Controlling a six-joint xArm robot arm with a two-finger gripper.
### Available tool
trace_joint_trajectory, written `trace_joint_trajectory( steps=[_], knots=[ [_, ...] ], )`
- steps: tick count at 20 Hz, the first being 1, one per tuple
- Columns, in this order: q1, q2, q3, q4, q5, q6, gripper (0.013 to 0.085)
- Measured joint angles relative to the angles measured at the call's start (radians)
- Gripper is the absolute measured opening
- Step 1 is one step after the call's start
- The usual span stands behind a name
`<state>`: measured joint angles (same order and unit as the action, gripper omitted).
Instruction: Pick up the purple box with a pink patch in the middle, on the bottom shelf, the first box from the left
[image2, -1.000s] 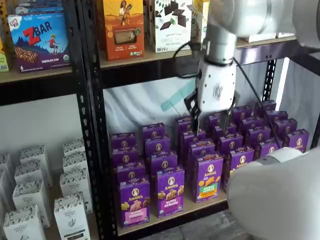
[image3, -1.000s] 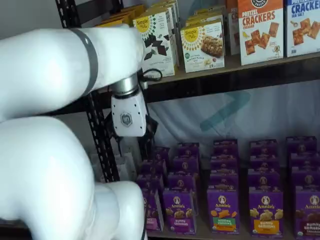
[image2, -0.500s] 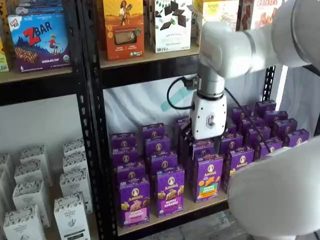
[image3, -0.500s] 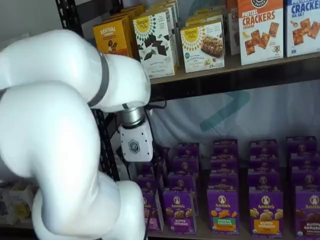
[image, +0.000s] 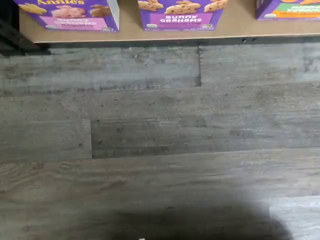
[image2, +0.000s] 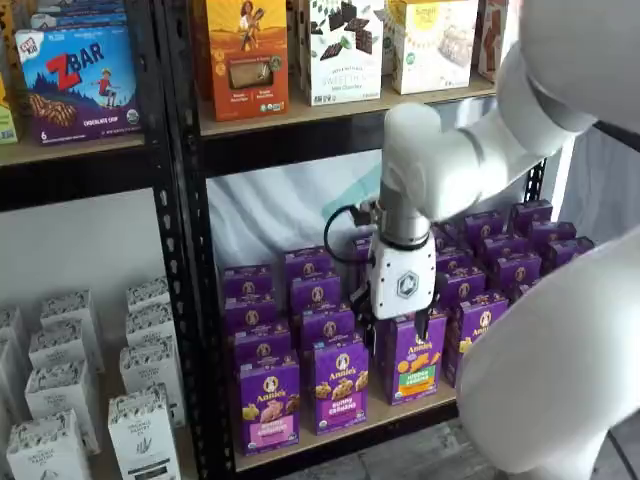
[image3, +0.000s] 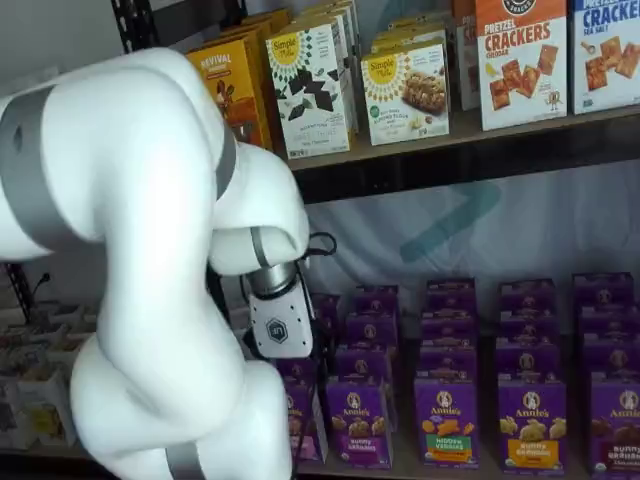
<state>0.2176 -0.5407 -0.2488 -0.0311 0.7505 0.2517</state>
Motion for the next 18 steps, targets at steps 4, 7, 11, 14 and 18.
trace_joint_trajectory(
  steps=[4,7,11,14,18],
  knots=[
    [0.006,0.133,-0.015,0.025,-0.104,-0.013,0.085],
    [0.014,0.226,-0.024,0.052,-0.191,-0.029,0.085],
    [0.033,0.348,-0.043,0.083,-0.295,-0.04,0.085],
    [0.049,0.425,-0.057,0.107,-0.361,-0.049,0.085],
    [0.072,0.537,-0.101,0.118,-0.4,-0.038,0.085]
  ],
)
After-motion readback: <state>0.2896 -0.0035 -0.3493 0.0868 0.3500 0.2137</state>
